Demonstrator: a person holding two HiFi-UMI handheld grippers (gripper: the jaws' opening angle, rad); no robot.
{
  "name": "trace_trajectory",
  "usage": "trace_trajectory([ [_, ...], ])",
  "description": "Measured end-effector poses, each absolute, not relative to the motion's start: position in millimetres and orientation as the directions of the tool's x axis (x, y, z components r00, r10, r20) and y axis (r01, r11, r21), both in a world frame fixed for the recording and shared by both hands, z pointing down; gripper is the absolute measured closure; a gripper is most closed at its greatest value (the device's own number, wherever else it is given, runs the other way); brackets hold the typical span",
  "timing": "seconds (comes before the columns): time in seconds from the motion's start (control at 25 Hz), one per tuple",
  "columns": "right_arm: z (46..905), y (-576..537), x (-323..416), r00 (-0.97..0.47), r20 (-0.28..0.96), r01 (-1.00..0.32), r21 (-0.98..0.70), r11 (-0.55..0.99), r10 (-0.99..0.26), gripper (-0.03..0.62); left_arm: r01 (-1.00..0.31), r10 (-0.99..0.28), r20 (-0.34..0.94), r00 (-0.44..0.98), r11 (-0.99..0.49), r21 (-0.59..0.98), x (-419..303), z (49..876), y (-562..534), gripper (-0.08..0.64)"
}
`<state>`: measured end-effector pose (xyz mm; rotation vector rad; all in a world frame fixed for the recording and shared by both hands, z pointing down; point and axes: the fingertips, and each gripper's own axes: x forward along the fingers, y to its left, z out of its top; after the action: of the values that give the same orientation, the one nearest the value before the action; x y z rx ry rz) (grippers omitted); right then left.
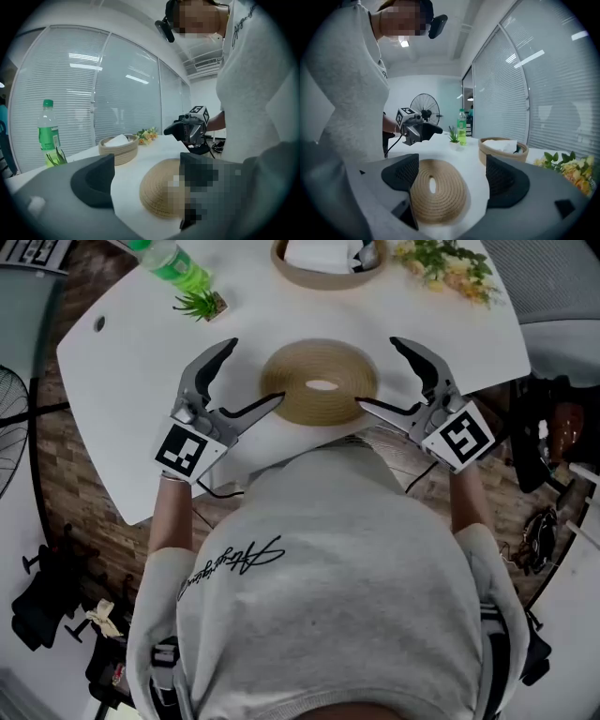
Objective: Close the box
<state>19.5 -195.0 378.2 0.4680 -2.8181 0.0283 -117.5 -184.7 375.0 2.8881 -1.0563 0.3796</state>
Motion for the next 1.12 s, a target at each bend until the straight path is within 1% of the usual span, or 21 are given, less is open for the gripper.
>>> trace_trajectory([
  [0.24,418.0,-179.1,24.0,-0.907,0.382,-0.206,-0.027,0.978,-0.180,0.106,-0.553,-0.520,0.326,0.789,-0.833,0.008,-115.5,409.6,-170.8,0.092],
  [0.4,443.0,-169.6,26.8,-0.887,0.446,-0.161,-0.048,0.986,-0.123,0.071,-0.501,-0.450,0.400,0.799,-0.865,0.027,-112.4,433.7,-157.7,0.059],
  [0.52,461.8,-166.4,29.5,-0.855,0.506,-0.149,-0.035,0.988,-0.111,0.054,-0.449,-0.388,0.470,0.793,-0.893,0.021,-111.1,454.1,-149.6,0.030],
  [0.68,480.1,-166.4,31.2,-0.823,0.555,-0.163,-0.022,0.986,-0.123,0.023,-0.419,-0.357,0.521,0.775,-0.908,0.001,-110.6,468.5,-146.2,0.026],
  [0.92,502.3,-164.7,32.9,-0.763,0.638,-0.138,0.002,0.990,-0.108,0.012,-0.340,-0.284,0.620,0.731,-0.940,-0.029,-101.4,491.1,-139.8,0.026],
  [1.12,507.9,-162.9,26.1,-0.749,0.657,-0.138,-0.020,0.990,-0.091,0.006,-0.341,-0.281,0.670,0.688,-0.939,-0.044,-99.9,502.0,-146.3,0.026],
])
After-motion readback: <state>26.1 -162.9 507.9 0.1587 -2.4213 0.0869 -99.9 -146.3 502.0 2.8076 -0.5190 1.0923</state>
